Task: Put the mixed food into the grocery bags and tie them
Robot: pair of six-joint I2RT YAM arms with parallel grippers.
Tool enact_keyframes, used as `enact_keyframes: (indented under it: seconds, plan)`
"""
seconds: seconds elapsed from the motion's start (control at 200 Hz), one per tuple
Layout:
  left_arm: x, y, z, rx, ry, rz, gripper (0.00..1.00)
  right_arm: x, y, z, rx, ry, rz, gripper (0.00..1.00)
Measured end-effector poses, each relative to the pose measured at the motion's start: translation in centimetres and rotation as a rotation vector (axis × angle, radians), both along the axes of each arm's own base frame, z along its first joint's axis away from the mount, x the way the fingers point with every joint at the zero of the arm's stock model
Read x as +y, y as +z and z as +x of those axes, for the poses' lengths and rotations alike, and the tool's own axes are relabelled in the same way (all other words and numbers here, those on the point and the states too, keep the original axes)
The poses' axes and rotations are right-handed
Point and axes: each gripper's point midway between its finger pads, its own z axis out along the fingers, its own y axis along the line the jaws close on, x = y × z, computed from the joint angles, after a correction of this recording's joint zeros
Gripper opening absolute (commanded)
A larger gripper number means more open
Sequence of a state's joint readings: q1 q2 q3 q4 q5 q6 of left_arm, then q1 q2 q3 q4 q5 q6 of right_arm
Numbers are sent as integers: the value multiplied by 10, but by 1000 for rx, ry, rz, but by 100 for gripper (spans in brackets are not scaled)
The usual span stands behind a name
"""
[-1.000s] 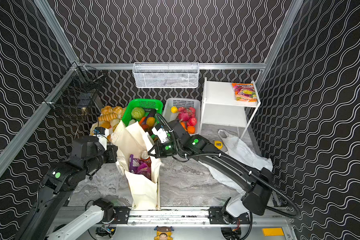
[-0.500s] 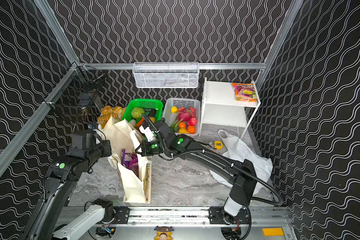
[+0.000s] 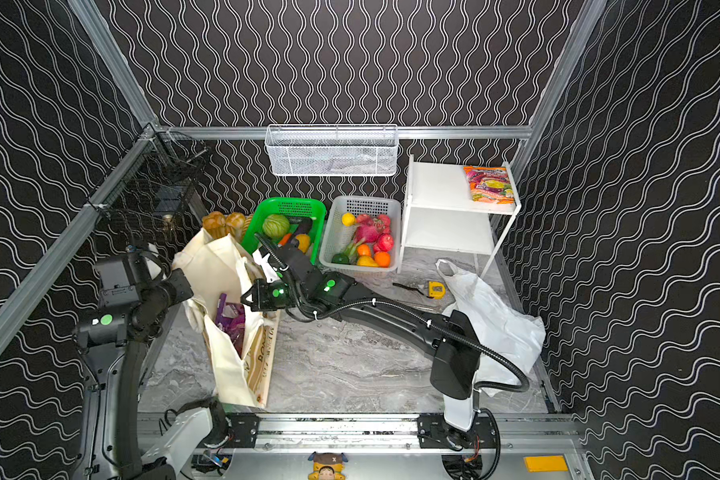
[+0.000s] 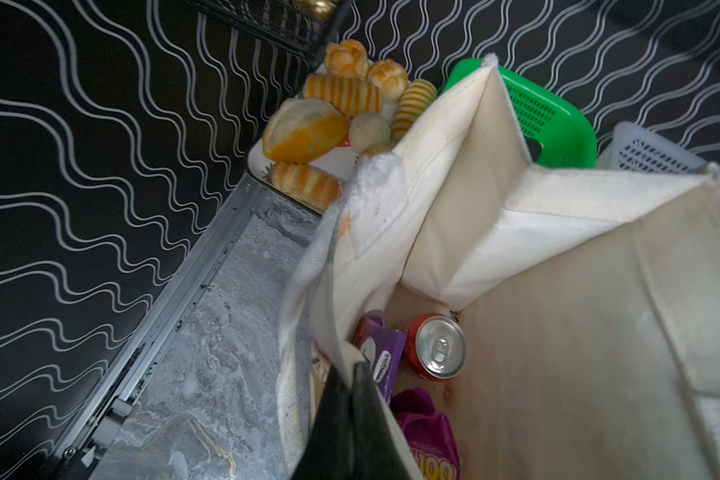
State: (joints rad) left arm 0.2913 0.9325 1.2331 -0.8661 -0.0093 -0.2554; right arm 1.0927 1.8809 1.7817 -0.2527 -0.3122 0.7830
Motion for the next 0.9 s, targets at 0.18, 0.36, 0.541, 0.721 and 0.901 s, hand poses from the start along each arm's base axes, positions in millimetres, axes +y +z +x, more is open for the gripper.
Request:
enact_keyframes:
  seconds: [0.18,0.36,0.541,0.721,0.901]
  plan:
    - [29,5,2,-28,65,-14,0,36,-4,-1,10,-6,30,0]
    - [66,9,-3,-54,142,-67,0,66,-1,0,-14,-6,72,0]
    - [95,15,-5,-82,186,-117,0,92,-3,7,-23,-19,106,0]
    - [109,17,1,-99,170,-143,0,111,-11,5,-34,-18,119,0]
    - [113,11,4,-98,153,-122,0,122,-14,8,-46,-18,145,0]
